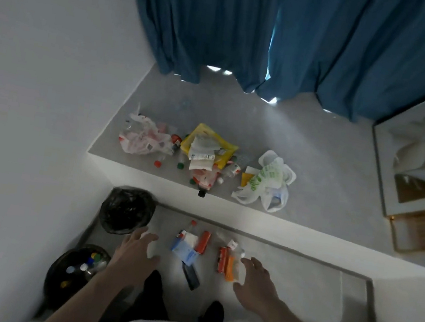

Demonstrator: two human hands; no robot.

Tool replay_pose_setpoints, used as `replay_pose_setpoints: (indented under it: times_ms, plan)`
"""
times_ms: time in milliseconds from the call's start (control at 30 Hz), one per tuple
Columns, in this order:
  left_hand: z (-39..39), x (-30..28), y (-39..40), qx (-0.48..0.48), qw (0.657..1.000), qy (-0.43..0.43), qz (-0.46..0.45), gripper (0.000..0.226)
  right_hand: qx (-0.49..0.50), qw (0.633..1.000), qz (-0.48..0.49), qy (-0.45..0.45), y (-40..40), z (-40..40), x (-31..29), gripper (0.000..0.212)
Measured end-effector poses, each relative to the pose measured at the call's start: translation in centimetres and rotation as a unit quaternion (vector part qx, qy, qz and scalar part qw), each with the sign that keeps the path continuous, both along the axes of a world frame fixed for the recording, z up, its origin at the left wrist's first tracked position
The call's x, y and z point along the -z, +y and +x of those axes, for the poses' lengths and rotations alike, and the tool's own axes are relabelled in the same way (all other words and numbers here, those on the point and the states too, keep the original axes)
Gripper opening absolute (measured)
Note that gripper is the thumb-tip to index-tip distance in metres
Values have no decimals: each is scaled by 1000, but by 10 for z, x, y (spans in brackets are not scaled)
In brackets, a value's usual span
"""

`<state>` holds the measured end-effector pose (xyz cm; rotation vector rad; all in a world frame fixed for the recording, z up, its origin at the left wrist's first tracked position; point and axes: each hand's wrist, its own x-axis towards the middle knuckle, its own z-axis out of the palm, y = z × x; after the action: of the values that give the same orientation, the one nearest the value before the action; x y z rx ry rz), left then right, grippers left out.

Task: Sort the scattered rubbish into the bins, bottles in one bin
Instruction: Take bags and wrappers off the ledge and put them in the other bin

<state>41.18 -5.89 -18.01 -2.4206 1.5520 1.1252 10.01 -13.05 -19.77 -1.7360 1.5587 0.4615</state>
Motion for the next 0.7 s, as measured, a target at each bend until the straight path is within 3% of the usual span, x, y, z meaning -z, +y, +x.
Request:
replay_pose_setpoints:
  times_ms: [267, 700]
  plan:
    - [-31, -29, -40, 47, 998, -2, -45, 60, 47, 996, -65, -45, -36, -32, -25, 71]
    - [0, -21, -72, 52, 997, 20, -54, 58, 53, 997, -63, -7, -62, -25, -21, 71]
